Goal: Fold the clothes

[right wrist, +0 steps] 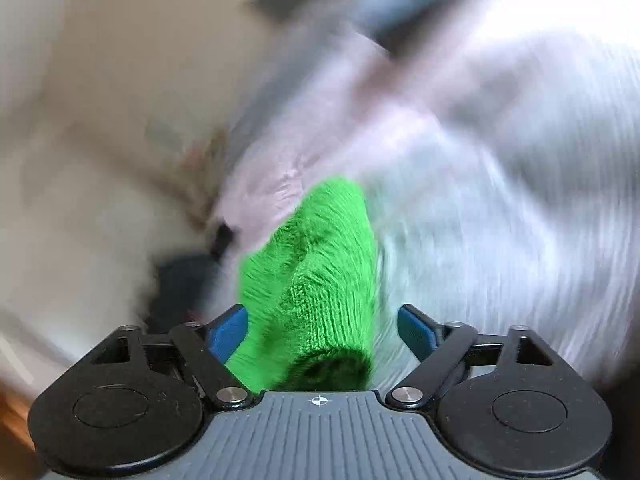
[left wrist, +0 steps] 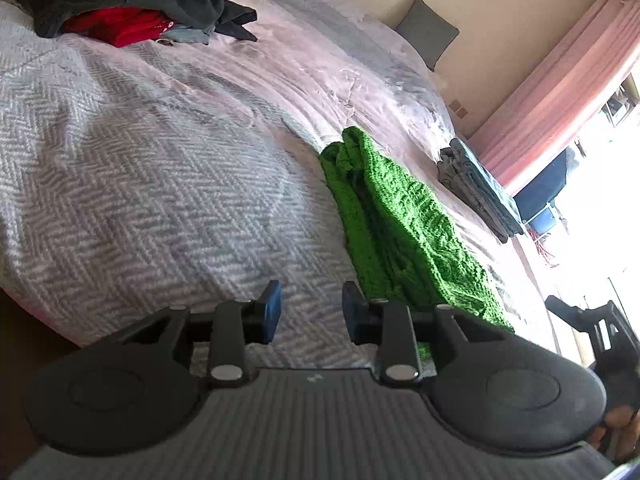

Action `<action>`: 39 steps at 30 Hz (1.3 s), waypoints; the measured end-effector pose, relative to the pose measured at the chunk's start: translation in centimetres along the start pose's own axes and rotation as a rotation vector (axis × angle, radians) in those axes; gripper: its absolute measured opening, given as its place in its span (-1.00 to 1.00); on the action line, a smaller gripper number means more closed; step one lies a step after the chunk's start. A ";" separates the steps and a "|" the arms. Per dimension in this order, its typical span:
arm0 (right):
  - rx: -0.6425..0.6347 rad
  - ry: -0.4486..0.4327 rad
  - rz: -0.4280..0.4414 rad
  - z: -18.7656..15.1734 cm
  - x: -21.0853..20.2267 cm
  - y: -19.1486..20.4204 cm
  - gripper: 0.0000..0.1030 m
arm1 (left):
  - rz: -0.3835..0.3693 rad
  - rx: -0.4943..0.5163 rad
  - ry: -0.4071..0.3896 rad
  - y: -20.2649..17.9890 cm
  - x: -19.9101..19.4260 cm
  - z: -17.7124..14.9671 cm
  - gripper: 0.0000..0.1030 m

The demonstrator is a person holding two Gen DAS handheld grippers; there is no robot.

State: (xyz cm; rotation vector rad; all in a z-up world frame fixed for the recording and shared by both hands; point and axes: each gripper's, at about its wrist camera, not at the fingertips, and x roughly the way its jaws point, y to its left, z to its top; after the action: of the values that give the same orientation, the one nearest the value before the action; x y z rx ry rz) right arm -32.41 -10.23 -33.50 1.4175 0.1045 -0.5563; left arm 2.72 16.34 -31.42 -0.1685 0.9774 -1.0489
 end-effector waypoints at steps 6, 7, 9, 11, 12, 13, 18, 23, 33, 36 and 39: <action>0.195 0.075 -0.023 -0.3 4.0 -2.2 0.34 | 0.008 0.016 -0.008 -0.8 -0.5 0.1 -0.46; 0.195 0.075 -0.022 -0.2 4.7 -2.1 0.34 | 0.012 0.015 -0.008 -0.8 -0.6 0.2 -0.46; 0.196 0.074 -0.021 -0.1 6.1 -1.9 -0.07 | 0.021 0.009 -0.003 -0.8 -0.5 0.2 -0.46; 0.166 0.077 -0.047 0.5 7.2 -1.4 -0.37 | 0.026 0.001 0.004 -0.9 -0.3 0.3 -0.46; 0.085 0.078 -0.063 1.0 7.1 -0.4 -0.45 | 0.025 0.002 0.005 -1.0 -0.3 0.4 -0.46; 0.002 0.079 -0.079 1.5 7.0 0.7 -0.47 | 0.020 0.007 0.003 -1.2 -0.3 0.4 -0.46; -0.436 0.084 -0.143 5.4 5.8 5.9 -0.52 | 0.014 0.027 0.005 -1.9 -0.1 0.9 -0.46; -0.714 0.223 -0.191 14.0 5.6 6.1 -0.52 | -0.022 0.030 0.032 -3.1 1.3 1.3 -0.46; -0.314 0.119 -0.174 20.4 3.0 -4.0 0.50 | -0.103 -0.022 0.075 -6.7 9.0 5.4 -0.19; -0.121 0.012 -0.043 17.6 -0.4 -6.2 0.52 | -0.117 -0.080 0.115 -6.5 12.4 7.5 -0.11; -0.012 -0.023 0.005 14.5 -2.3 -7.1 0.53 | -0.173 -0.145 0.158 -5.9 15.9 9.8 0.14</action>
State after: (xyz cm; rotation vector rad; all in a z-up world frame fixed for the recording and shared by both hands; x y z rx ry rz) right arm -41.10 -23.67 -36.54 1.3990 0.0860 -0.5673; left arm 8.32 -2.42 -31.95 -0.2969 1.1989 -1.1622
